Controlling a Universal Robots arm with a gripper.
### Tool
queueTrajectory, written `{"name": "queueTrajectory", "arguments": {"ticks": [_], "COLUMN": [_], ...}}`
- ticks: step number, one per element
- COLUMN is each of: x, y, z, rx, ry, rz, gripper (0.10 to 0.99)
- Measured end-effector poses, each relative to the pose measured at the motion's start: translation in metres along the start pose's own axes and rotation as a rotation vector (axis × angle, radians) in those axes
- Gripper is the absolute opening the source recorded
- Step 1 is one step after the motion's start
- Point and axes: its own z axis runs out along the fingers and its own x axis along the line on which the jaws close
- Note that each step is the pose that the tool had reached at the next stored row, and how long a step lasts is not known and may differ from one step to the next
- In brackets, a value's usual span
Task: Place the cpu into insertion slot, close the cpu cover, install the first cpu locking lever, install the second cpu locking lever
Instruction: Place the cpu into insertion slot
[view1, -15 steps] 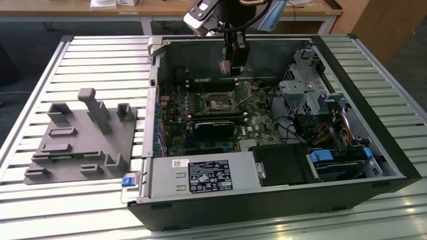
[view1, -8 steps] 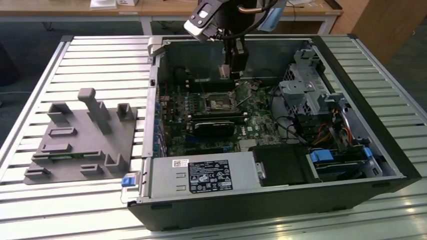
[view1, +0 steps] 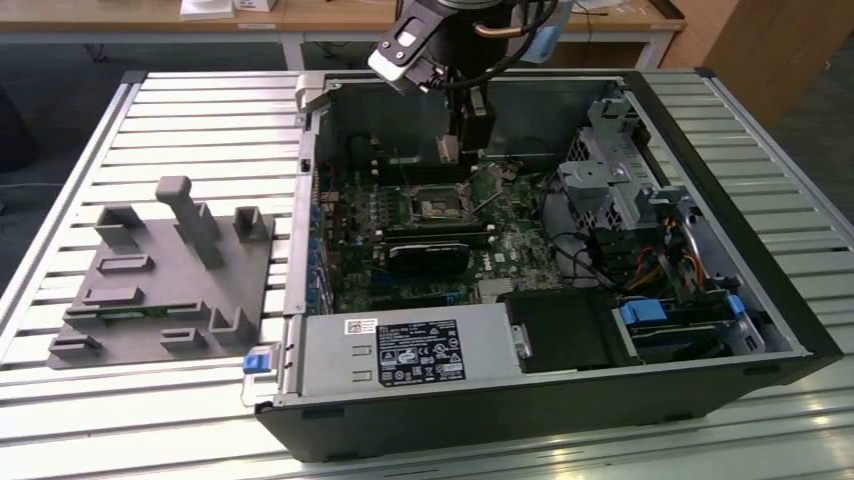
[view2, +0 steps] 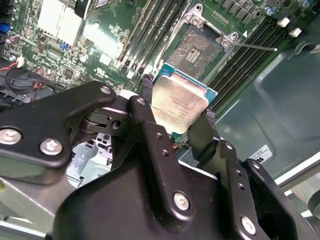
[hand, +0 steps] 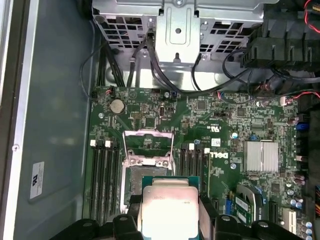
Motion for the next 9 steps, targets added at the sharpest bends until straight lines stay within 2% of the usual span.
{"name": "queueTrajectory", "arguments": {"ticks": [9], "x": [-0.0001], "y": [-0.0007], "z": [0.0079], "rx": [0.003], "ry": [0.0001], "rz": [0.0], "gripper": [0.537]}}
